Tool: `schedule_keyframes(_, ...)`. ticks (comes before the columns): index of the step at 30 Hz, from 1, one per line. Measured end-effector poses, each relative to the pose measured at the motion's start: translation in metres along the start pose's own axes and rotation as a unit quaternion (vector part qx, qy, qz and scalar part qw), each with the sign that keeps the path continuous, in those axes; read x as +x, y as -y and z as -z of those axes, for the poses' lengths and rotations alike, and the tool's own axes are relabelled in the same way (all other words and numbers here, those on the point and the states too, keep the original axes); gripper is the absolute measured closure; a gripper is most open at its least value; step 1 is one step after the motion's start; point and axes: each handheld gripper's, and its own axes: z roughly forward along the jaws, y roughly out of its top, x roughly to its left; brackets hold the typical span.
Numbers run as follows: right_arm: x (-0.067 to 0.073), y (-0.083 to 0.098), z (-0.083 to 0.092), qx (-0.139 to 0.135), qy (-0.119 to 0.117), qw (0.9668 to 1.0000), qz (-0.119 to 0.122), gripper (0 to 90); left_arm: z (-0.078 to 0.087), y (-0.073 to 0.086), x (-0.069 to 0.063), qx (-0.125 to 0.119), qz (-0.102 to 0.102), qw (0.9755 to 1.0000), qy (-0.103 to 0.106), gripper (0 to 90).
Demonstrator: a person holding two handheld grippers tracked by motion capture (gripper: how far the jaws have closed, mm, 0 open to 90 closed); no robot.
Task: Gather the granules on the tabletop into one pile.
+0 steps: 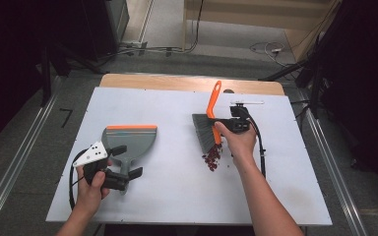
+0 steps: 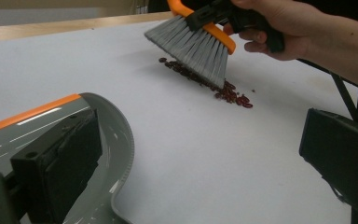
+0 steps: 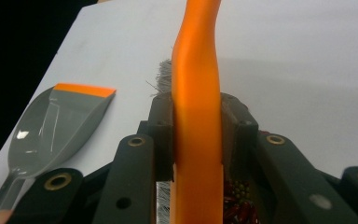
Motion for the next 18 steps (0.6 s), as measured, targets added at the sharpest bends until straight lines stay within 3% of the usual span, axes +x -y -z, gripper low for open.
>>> schedule_keyframes(3, 0.009, -0.004, 0.012, 0.006, 0.005, 0.9985, 0.054, 68.0, 0.000, 0.000, 0.000, -0.002, 0.002, 1.0000, 0.000, 0.0)
schedule_keyframes(6, 0.016, -0.004, 0.025, 0.023, 0.017, 0.9922, 0.122, 68.0, 0.000, 0.000, -0.001, -0.003, 0.002, 1.0000, 0.000, 0.0)
schedule_keyframes(9, 0.021, 0.000, 0.035, 0.048, 0.011, 0.9804, 0.191, 68.0, 0.000, 0.000, -0.001, -0.003, 0.002, 1.0000, 0.000, 0.0)
schedule_keyframes(11, 0.026, 0.008, 0.043, 0.073, 0.002, 0.9673, 0.243, 68.0, 0.000, 0.000, -0.001, -0.002, 0.003, 1.0000, -0.001, 0.0)
schedule_keyframes(12, 0.028, 0.010, 0.045, 0.083, -0.004, 0.9635, 0.255, 68.1, -0.001, 0.000, -0.001, -0.002, 0.003, 1.0000, 0.000, 0.0)
schedule_keyframes(13, 0.030, 0.015, 0.048, 0.096, -0.008, 0.9572, 0.273, 68.1, -0.001, 0.000, -0.001, -0.001, 0.002, 1.0000, 0.000, 0.0)
schedule_keyframes(14, 0.031, 0.019, 0.050, 0.102, -0.008, 0.9537, 0.283, 68.1, -0.001, 0.000, -0.001, 0.000, 0.002, 1.0000, -0.001, 0.0)
schedule_keyframes(16, 0.034, 0.028, 0.054, 0.122, -0.006, 0.9430, 0.310, 68.1, -0.002, 0.000, -0.001, 0.001, 0.001, 1.0000, -0.002, 0.0)
schedule_keyframes(18, 0.034, 0.036, 0.058, 0.132, -0.014, 0.9354, 0.328, 68.1, -0.002, 0.000, -0.001, 0.003, 0.000, 1.0000, -0.002, 0.0)
